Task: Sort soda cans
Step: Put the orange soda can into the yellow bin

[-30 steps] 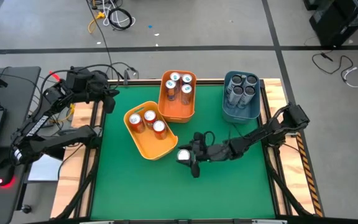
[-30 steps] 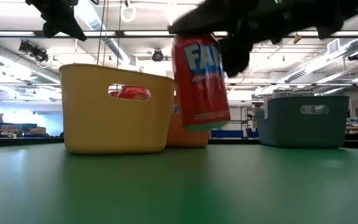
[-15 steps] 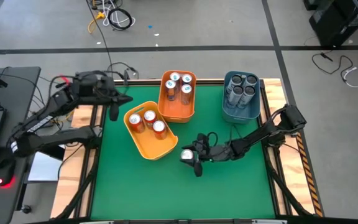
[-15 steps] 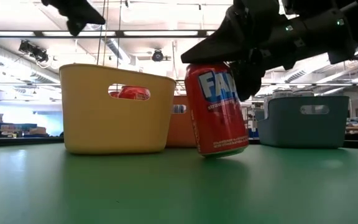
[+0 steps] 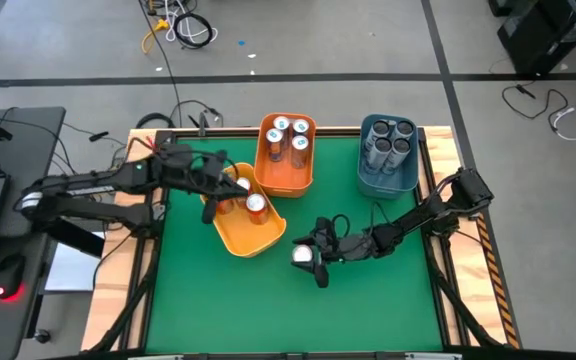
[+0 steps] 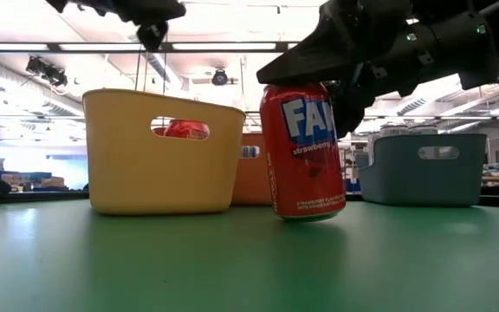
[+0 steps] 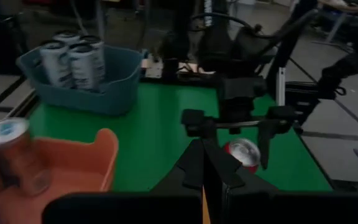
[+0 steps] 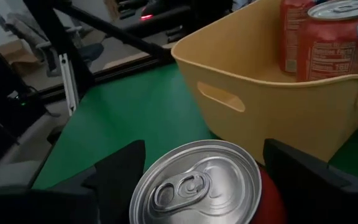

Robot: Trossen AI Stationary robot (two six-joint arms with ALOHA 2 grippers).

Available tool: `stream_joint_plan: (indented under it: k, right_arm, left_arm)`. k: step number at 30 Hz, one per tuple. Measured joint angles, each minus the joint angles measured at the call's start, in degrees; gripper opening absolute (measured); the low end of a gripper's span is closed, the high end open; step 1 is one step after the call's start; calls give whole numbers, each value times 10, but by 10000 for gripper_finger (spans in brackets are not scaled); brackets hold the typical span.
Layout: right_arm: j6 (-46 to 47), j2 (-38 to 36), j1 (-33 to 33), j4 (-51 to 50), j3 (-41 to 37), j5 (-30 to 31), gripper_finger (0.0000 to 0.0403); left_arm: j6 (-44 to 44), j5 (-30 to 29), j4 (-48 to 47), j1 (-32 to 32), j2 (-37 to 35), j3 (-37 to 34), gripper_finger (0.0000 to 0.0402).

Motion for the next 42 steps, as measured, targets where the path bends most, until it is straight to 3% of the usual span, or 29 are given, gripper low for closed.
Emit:
stream_joint_plan:
  k: [6, 18, 24, 29, 35, 42]
  right_arm:
    - [-4, 0, 0, -5, 0, -4, 318]
    - [-45, -8, -20, -18, 0, -9, 355]
    - [-91, -66, -29, -32, 0, -12, 355]
    - [-105, -142, -21, -106, 0, -15, 345]
    - [-48, -248, 13, -282, 1, 14, 273]
    - [-4, -295, 67, -458, 1, 81, 85]
  left_arm:
    - [0, -5, 72, -45, 63, 0, 0]
    - [2, -6, 86, -67, 115, 24, 0]
    - [2, -4, 104, -67, 115, 25, 0]
    - [-16, 33, 143, -74, 134, 26, 1]
    - [20, 98, 202, -106, 205, 26, 1]
    - [104, 40, 164, -156, 261, 67, 1]
